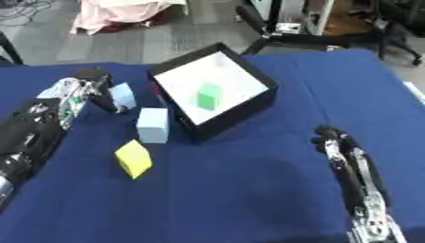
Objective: Pick up objects on the table and place them in the box.
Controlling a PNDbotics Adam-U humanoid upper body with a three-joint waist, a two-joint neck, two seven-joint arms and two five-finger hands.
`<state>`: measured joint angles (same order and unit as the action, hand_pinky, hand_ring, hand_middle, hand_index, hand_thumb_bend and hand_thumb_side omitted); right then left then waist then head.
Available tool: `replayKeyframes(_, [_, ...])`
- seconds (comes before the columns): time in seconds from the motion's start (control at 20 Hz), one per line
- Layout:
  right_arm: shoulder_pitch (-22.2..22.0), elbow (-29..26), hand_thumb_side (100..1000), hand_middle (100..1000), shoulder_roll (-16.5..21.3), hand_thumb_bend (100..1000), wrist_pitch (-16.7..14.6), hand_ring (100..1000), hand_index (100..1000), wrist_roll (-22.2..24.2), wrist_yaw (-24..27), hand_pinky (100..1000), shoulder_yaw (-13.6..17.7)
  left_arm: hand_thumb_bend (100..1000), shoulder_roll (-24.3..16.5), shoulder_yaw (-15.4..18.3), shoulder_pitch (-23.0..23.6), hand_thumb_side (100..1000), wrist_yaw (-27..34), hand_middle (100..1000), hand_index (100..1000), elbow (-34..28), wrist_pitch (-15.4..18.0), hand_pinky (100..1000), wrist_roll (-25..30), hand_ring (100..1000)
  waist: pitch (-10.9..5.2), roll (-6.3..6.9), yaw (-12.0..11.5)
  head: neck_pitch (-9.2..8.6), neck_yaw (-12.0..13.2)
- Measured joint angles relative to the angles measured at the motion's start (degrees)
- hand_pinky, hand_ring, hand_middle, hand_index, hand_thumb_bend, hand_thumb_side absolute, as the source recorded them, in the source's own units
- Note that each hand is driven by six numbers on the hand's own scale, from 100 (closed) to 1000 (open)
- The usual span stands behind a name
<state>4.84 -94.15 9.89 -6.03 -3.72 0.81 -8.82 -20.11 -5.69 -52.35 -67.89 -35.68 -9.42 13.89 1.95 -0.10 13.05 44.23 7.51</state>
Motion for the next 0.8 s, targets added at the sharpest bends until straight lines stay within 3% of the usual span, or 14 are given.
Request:
replayKeyframes(0.25, [0.0, 0.0, 739, 748, 0.0, 100, 0.0, 763, 792, 0.0, 0.0, 808, 0.0, 456, -0.8, -0.1, -1.2, 370, 2.9, 395, 563, -2.9, 0.4, 651, -3.4, 433, 0.0, 0.0, 0.0, 0.0, 0.0])
replayKeyframes(0.5, [0.0, 0.0, 739, 748, 0.0, 100, 0.1, 763, 792, 0.0, 0.0, 808, 0.0, 469, -1.8, -2.4, -4.0, 390, 5.2, 407, 574, -9.4, 1.4, 660, -4.5, 445, 0.0, 0.0, 0.0, 0.0, 0.0])
replayKeyframes(0.8, [0.0, 0.0, 740, 748, 0.0, 100, 0.1, 763, 792, 0.1, 0.0, 808, 0.0, 497, 2.2, -6.5, -4.5, 402, 5.4, 449, 617, -12.8, 4.5, 673, -2.2, 478, 0.0, 0.0, 0.7, 0.0, 0.5])
